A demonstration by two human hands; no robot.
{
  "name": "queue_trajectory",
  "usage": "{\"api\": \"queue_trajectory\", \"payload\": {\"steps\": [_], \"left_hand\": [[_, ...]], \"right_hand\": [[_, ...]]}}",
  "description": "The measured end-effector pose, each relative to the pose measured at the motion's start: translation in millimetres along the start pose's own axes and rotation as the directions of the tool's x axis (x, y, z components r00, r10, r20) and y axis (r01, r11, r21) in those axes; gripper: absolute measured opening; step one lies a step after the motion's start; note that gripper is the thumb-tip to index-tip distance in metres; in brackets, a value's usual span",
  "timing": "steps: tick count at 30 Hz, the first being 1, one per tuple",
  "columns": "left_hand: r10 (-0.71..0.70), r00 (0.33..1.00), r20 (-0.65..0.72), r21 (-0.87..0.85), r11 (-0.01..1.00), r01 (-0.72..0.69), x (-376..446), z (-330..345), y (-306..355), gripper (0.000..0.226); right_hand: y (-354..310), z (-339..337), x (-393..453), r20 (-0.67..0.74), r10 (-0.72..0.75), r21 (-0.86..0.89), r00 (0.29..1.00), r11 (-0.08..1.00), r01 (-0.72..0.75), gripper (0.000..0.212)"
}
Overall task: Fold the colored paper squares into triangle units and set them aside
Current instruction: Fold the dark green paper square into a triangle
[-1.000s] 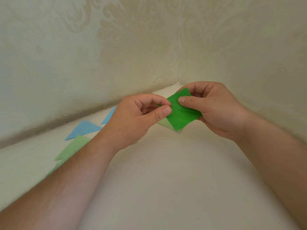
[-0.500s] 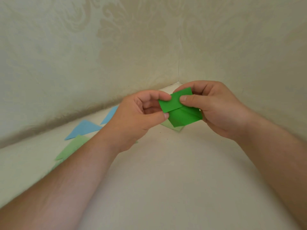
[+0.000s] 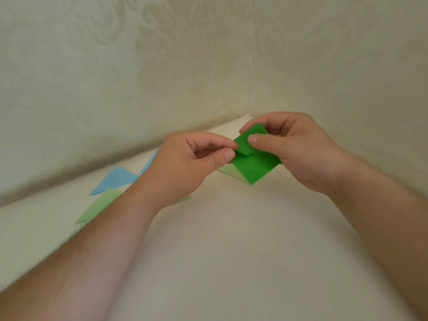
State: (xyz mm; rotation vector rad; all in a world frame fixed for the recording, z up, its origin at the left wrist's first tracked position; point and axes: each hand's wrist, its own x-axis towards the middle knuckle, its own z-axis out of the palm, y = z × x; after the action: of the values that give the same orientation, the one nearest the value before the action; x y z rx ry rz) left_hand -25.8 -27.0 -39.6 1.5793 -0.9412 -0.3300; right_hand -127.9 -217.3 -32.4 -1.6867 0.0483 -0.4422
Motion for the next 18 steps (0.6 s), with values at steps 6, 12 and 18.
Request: {"api": "queue_trajectory", "payload": {"steps": [6,12,18], "left_hand": [[-0.023,0.997,-0.074,-0.219,0.976,0.007,2.8,6.5,-3.4,0.009],[-0.016,0.995,-0.097,-0.159,0.987,0.001,3.3,6.2,-3.9,0.01],[-0.034,0.997,-0.077,-0.174,0.985,0.02,1.6,9.9,-1.1,0.026]], "right_hand": [[2.5,-2.1,0.2,0.013,-0.135,-0.072,0.991,0.988,0.135,0.046],[6.4,1.9,-2.7,0.038,-0.202,-0.296,0.979,0.933,0.204,0.009],[8.0,2.9,-1.1,0.018,-0.304,-0.435,0.953,0.856,0.281,0.025]]}}
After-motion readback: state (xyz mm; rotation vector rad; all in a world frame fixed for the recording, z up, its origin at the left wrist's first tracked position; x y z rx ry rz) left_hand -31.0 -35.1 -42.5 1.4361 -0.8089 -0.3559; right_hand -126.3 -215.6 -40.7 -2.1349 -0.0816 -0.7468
